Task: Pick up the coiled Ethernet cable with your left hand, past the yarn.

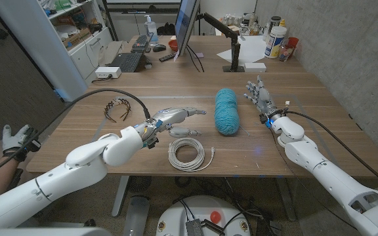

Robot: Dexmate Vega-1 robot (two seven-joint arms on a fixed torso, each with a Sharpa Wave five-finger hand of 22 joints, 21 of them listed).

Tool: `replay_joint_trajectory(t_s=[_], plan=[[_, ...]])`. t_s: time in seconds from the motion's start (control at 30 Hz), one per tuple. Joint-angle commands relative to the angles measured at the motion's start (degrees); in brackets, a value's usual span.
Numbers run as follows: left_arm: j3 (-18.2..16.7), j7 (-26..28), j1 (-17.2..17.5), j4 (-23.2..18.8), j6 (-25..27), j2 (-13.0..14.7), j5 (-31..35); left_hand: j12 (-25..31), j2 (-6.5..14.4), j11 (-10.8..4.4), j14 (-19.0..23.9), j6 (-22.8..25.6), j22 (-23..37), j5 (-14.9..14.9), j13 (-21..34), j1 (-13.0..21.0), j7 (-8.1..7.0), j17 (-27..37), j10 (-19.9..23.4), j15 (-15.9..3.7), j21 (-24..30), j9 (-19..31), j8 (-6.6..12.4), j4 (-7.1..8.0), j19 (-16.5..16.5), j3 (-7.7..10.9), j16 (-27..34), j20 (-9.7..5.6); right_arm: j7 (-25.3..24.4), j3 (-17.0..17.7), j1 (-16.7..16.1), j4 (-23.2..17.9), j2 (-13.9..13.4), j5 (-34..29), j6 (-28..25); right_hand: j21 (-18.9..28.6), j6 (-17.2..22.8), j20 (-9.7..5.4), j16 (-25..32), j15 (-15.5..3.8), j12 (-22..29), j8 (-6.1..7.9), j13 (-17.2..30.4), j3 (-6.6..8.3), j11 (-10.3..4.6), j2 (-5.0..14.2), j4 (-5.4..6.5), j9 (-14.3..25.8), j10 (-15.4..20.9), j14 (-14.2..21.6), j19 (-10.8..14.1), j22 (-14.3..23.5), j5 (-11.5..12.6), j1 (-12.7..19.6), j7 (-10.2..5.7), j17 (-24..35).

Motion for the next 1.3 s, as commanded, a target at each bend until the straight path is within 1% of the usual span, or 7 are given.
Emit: replay_joint_trajectory(t_s=[0.03, 0.13, 0.33, 0.57, 1.3], plan=[[-0.73, 0.54, 0.84, -0.46, -0.11, 0.33, -0.39, 0.17, 0.13, 0.02, -0.02, 0.69, 0.13, -0.03, 0.29, 0.63, 0.13, 0.27, 0.29, -2.73, 0.08, 0.19, -0.01, 0.06, -0.05, -0.40, -0.02, -0.09, 0.05, -0.02, 0.00, 0.14, 0.01, -0.11, 0.19, 0.44, -0.19, 0.16, 0.32, -0.10, 0.41, 0.19, -0.01, -0.15, -0.01, 1.69, 0.12, 0.16, -0.30, -0.40, -0.18, 0.16, 0.32, 0.07, 0.12, 0.10], [-1.34, 1.77, 1.69, -0.49, -0.69, 0.44, -0.60, 0.16, 0.14, 0.01, 0.01, 0.66, 0.13, -0.05, 0.30, 0.63, 0.09, 0.27, 0.28, -2.71, 0.07, 0.19, -0.05, 0.08, -0.05, -0.42, -0.02, -0.10, -0.05, -0.05, 0.02, 0.09, -0.02, -0.18, 0.06, 0.44, -0.21, 0.16, 0.32, -0.12, 0.41, 0.19, -0.01, -0.16, 0.02, 1.70, 0.12, 0.16, -0.31, -0.41, -0.19, 0.16, 0.33, 0.08, 0.13, 0.10], [-1.68, 1.46, 2.01, -0.82, -0.47, 0.68, -0.62, 0.11, 0.17, 0.10, 0.02, 0.94, 0.13, -0.07, 0.34, 0.62, 0.16, 0.28, 0.18, -2.67, 0.08, 0.19, 0.02, 0.12, -0.04, -0.45, -0.04, -0.12, -0.30, -0.02, -0.05, -0.17, -0.08, -0.11, -0.32, 0.45, -0.21, 0.11, 0.31, -0.07, 0.41, 0.19, -0.01, -0.18, 0.05, 1.72, 0.11, 0.16, -0.34, -0.44, -0.17, 0.16, 0.33, 0.09, 0.13, 0.10], [-2.66, 2.15, 3.56, -1.53, -0.29, 1.31, -0.73, 0.17, 0.20, -0.11, 0.12, 1.05, 0.13, -0.11, 0.38, 0.64, 0.08, 0.29, 0.36, -2.78, 0.10, 0.20, 0.01, 0.14, 0.02, -0.49, -0.04, -0.18, -0.19, -0.11, 0.04, -0.02, -0.04, -0.24, -0.19, 0.45, -0.24, 0.12, 0.30, -0.07, 0.40, 0.19, -0.01, -0.21, 0.09, 1.72, 0.11, 0.16, -0.38, -0.50, -0.19, 0.16, 0.34, 0.10, 0.15, 0.10], [-3.51, 1.66, 4.90, -2.77, -0.32, 1.97, -0.42, 0.16, 0.28, 0.00, 0.30, 1.37, 0.14, -0.21, 0.49, 0.46, 0.11, 0.33, 0.42, -2.88, 0.06, 0.20, -0.02, 0.31, -0.08, -0.68, -0.02, -0.12, -0.34, -0.15, -0.03, -0.12, -0.05, -0.33, -0.21, 0.40, -0.54, 0.16, 0.24, 0.01, 0.30, 0.11, -0.02, -0.30, -0.04, 1.77, 0.12, 0.15, -0.78, -0.81, -0.39, 0.16, 0.37, 0.11, 0.18, 0.10]])
